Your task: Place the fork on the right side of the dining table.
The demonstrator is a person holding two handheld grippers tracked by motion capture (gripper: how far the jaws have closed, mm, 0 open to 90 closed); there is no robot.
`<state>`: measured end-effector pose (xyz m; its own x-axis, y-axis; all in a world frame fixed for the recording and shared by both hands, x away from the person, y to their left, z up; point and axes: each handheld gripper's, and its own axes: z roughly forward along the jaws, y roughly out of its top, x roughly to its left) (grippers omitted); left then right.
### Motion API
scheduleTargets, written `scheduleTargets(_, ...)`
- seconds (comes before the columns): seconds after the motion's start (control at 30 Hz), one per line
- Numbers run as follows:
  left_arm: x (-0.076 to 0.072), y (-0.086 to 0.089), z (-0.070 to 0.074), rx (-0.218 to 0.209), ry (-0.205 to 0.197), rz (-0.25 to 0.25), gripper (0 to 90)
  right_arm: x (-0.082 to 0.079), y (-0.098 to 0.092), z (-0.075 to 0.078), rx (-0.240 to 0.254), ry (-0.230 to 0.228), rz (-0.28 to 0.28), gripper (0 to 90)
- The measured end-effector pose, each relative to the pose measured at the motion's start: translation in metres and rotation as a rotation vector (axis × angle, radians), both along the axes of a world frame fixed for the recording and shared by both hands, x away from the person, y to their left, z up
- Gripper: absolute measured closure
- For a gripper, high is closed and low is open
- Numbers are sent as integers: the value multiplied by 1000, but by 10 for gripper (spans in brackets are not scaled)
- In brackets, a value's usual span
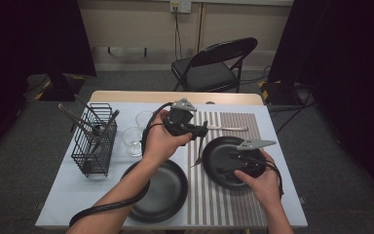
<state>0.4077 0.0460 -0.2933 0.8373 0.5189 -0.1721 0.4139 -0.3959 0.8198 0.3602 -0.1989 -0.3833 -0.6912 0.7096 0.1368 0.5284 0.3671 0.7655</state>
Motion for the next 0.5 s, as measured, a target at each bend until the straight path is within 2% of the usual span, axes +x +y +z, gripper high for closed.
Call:
scheduleTargets(0.1, -3, -2, -1, -1, -5, 0, 871, -1, 3, 1, 0, -2, 6, 214)
scheduleTargets(0.13, -4, -3, -2, 11, -5, 2, 871, -1, 4, 1, 2, -3, 8, 214)
scheduleTargets(0.5, -9, -8, -15, -4, 12, -13, 871, -2, 10, 2, 6, -4, 26, 229)
